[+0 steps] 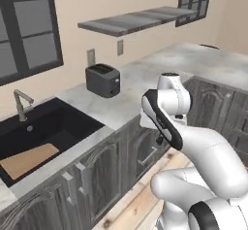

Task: Move the cutting board and knife to the sink. Then move spray from the cabinet to the counter.

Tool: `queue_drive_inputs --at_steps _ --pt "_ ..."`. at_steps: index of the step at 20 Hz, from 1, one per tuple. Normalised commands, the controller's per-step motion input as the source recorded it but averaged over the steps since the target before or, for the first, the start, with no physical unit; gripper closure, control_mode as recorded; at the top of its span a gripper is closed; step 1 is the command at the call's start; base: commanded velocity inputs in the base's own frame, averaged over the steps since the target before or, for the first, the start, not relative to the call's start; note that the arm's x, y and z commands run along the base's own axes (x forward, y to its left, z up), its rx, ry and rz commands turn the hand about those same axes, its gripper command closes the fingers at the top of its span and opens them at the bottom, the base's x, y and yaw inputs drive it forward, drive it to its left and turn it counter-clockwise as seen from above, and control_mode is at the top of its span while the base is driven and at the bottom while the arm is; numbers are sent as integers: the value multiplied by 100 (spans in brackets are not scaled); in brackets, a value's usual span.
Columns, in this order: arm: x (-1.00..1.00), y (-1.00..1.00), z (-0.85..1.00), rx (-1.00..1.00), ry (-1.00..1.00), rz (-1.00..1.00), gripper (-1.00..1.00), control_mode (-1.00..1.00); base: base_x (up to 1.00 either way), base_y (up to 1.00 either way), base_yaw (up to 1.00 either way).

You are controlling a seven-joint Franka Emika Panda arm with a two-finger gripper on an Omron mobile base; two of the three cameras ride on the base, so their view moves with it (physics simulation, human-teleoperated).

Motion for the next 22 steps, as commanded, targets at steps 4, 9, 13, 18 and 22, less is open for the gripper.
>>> queue_drive_inputs --at_steps 4,9,13,18,22 --pt "0 0 0 0 0 0 100 100 -41 55 42" --pt "0 0 0 0 0 0 100 100 -3 36 4" --pt "0 0 0 0 0 0 100 100 29 33 8" --pt "0 0 0 0 0 0 100 100 43 17 42" --pt "0 0 0 0 0 0 100 100 44 1 51"
